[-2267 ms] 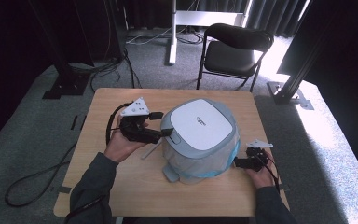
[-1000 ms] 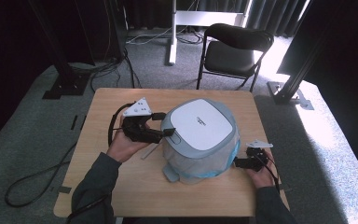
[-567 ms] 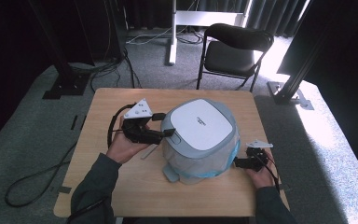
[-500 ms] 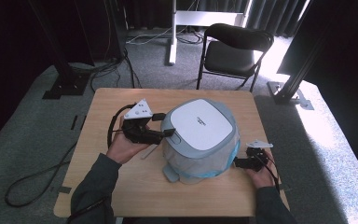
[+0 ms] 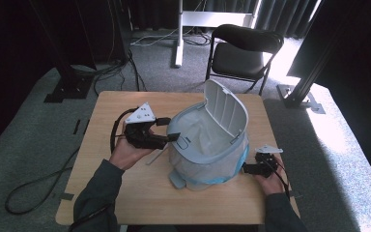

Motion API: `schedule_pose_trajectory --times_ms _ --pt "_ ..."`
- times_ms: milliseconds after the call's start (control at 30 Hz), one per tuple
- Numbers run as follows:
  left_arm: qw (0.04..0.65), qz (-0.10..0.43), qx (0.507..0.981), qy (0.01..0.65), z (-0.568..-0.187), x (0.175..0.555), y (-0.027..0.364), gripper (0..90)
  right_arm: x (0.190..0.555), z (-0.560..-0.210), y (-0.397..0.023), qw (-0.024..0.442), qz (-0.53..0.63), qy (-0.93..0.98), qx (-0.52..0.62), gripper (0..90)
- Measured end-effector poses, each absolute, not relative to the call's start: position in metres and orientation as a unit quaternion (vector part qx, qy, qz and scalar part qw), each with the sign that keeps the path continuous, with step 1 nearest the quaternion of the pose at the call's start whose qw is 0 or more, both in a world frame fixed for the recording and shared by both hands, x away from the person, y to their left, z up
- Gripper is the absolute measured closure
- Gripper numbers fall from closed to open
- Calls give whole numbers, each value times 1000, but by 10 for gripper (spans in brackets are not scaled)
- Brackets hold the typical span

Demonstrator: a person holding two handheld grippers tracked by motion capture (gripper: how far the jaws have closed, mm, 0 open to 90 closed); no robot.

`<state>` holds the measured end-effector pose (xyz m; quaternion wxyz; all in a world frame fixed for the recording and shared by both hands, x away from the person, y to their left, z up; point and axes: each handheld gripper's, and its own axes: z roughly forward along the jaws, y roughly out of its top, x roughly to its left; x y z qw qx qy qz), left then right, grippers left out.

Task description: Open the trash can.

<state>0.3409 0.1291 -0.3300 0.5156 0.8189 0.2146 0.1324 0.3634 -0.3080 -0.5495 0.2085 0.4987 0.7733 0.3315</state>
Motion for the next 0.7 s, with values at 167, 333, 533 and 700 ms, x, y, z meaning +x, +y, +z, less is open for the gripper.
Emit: schedule_pose_trajectory --times_ms 167,333,533,700 --pt "513 133 822 211 -329 342 132 356 363 -549 -308 208 332 773 499 112" --pt "514 141 818 219 -330 344 136 357 363 -549 -308 209 331 773 499 112" --pt "512 144 815 231 -332 349 145 357 363 -549 -308 208 332 773 499 112" --pt "513 147 811 239 -333 352 152 362 363 -549 -308 209 331 773 499 112"
